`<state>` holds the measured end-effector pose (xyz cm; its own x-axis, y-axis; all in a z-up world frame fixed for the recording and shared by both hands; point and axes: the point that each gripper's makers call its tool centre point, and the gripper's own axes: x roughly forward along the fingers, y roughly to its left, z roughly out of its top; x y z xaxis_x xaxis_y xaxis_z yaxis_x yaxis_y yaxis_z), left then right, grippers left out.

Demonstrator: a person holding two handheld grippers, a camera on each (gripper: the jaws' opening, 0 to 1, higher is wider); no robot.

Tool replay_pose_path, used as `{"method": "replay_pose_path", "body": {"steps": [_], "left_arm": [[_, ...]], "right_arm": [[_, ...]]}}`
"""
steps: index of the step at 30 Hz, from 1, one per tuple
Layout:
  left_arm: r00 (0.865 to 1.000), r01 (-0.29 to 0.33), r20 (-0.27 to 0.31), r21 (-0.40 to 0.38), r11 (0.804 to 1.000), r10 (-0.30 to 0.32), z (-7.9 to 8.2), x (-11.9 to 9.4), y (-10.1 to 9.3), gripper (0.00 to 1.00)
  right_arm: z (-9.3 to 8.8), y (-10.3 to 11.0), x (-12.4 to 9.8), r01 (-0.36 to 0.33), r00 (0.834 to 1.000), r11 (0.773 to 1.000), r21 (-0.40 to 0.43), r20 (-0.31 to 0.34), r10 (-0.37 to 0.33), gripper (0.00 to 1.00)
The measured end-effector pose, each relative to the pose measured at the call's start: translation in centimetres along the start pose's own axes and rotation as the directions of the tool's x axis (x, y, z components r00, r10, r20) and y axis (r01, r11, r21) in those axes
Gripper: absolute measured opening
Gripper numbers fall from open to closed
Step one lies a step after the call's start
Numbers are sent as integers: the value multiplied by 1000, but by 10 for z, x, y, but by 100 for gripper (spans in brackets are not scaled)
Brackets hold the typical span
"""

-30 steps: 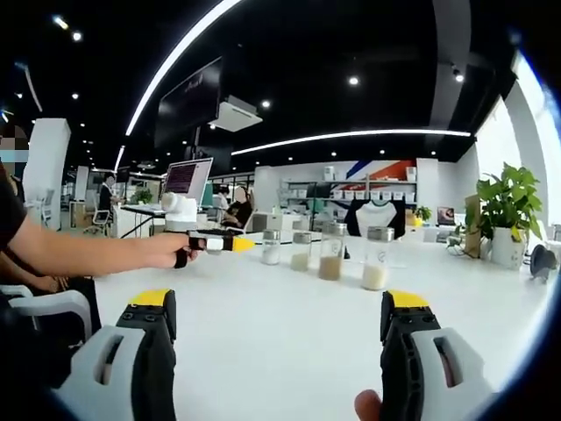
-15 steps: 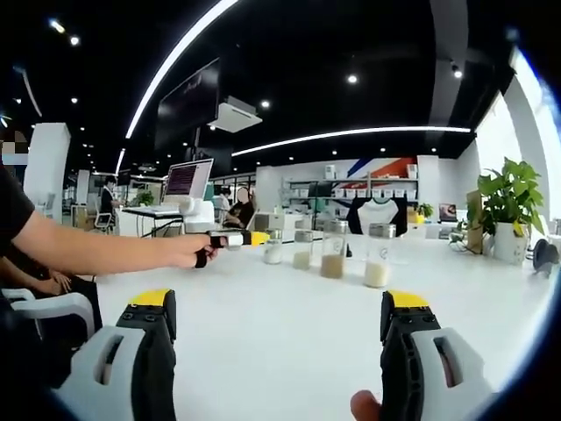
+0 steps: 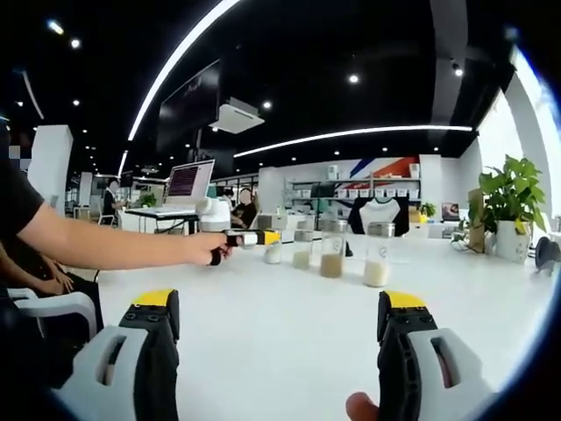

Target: Rotate the seasoning bottle until the label or dispensing opening points toward the visible target arrow and the bottle remains upright within the marked orientation range

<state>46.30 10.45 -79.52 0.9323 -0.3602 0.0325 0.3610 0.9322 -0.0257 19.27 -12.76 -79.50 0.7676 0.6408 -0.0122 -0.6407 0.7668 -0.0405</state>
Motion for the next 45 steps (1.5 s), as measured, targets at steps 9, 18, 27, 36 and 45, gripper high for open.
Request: {"method": "replay_pose_path", "body": {"steps": [9, 18, 27, 36, 45], "left_arm": [[1000, 3, -2, -9, 1000, -3, 0, 14, -2, 46], [1000, -20, -8, 29, 999, 20, -3, 14, 2, 36], [998, -19, -59, 1, 1000, 19, 0, 11, 7, 33], [999, 22, -26, -10, 1000, -23, 17, 2, 8, 33], [983, 184, 11, 25, 983, -185, 47, -29, -36, 33]], "right_arm": [[-1, -4, -3, 4, 1000, 1000, 0, -2, -4, 96], [-4, -14, -3, 33, 999, 999, 28, 3, -33, 97], [-7, -16, -2, 37, 999, 997, 66, 9, -37, 98], [-8, -14, 0, 20, 1000, 994, 106, 19, -22, 97], [-2, -1, 3, -19, 999, 993, 117, 42, 14, 94]]}}
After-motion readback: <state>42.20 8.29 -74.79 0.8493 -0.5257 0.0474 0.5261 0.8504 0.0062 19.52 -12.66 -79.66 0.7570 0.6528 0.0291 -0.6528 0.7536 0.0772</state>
